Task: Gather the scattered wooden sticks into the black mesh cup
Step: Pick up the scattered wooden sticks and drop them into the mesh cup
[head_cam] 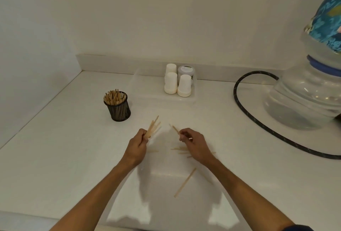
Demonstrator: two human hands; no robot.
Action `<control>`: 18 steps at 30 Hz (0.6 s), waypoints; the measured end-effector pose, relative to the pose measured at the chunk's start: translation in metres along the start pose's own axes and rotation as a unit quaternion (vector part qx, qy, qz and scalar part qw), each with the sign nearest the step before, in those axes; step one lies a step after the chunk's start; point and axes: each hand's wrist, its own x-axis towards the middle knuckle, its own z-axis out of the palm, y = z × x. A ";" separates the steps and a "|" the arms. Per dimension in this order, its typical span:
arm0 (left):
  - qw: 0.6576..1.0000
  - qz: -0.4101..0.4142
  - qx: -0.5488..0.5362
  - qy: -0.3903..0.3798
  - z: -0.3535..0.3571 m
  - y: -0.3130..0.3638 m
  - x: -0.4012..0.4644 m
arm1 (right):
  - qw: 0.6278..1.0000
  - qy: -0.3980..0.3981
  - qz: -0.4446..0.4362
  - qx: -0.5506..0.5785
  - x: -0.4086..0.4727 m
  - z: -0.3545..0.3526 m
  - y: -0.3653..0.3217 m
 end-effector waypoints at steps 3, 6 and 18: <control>0.993 -0.050 -0.106 0.005 0.002 0.006 0.006 | 0.987 0.028 0.074 0.144 0.003 0.002 -0.006; 0.979 -0.074 -0.192 0.008 0.003 0.015 0.011 | 0.955 0.049 0.130 0.261 0.005 0.003 -0.013; 0.963 -0.034 -0.255 0.076 0.028 0.021 0.001 | 0.944 0.218 0.097 0.227 -0.013 0.033 -0.024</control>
